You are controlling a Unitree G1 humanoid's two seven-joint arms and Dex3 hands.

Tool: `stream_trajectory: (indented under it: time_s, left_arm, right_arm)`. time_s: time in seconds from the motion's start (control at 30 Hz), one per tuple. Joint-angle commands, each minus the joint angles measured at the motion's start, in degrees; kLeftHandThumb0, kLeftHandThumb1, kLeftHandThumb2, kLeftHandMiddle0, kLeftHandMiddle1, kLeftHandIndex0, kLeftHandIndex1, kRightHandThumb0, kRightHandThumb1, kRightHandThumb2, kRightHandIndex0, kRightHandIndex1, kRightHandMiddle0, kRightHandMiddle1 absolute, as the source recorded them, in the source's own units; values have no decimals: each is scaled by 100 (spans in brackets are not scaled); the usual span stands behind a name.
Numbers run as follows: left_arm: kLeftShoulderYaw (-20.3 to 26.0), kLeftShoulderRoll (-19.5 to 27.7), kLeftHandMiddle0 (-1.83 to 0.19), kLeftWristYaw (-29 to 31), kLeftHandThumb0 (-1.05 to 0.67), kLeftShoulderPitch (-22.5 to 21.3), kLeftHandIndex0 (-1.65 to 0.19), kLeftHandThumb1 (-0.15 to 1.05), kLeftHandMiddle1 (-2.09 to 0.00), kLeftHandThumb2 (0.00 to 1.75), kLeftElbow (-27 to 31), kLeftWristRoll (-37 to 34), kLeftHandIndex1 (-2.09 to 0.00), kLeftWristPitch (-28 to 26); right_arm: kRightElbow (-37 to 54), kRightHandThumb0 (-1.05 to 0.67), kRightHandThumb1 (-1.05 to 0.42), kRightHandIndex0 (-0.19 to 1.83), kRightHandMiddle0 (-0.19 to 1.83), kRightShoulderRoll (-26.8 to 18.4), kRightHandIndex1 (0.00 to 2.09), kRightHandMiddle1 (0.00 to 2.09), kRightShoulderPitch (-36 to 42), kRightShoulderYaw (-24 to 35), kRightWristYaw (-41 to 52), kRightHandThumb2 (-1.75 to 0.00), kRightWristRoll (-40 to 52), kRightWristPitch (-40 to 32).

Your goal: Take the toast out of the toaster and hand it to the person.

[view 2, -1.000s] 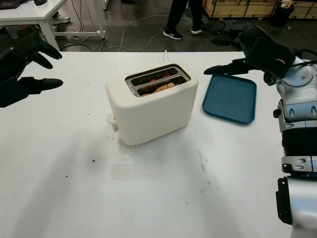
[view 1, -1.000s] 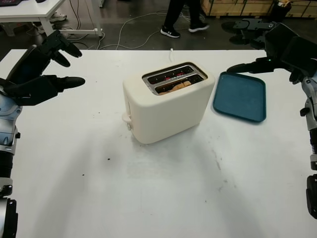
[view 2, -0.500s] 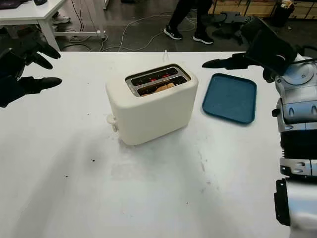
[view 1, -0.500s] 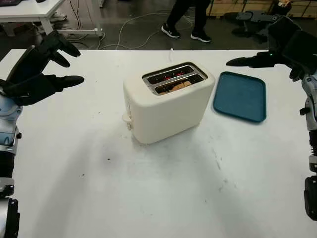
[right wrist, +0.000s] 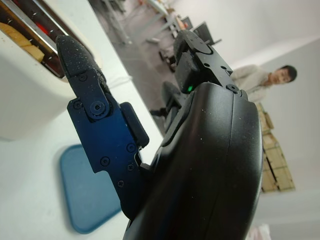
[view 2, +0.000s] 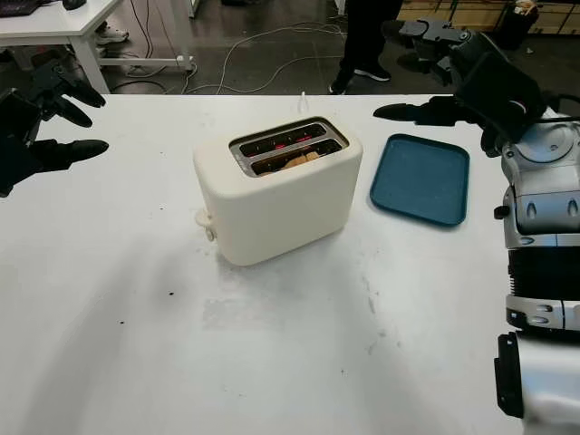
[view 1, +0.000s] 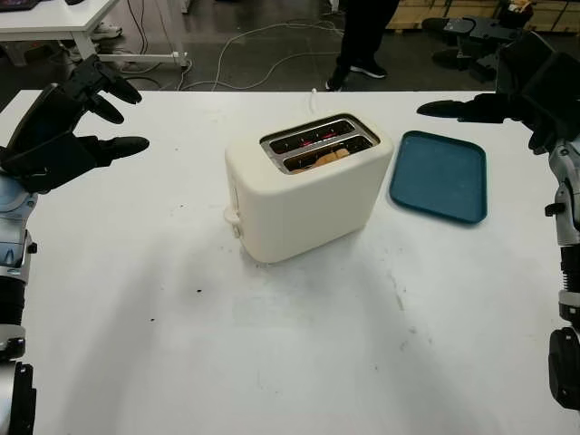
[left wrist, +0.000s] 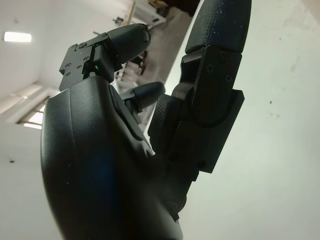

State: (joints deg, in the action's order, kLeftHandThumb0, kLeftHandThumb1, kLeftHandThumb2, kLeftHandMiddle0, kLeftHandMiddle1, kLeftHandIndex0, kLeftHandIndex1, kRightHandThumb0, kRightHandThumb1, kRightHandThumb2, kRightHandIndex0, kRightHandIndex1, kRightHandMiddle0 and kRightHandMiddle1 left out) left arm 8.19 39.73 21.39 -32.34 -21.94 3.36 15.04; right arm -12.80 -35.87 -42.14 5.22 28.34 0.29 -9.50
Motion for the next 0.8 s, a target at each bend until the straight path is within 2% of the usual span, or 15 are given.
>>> stream_trajectory:
  time_s: [0.0,0.77]
  left_arm:
    - [33,-35,0,12,-105,66,0,92,-166,16,46,-62,-155,-7]
    - [26,-50,0,-26,-105,85,0,92,-166,18,69,-19,-154,69]
  right_arm:
    - [-7,-64,-70,3,41,29,74,2,-23,1,-21,0,22,-30]
    - [112,-60,-68,3,40,85,74,1,-30,0,-78,0,37,-326]
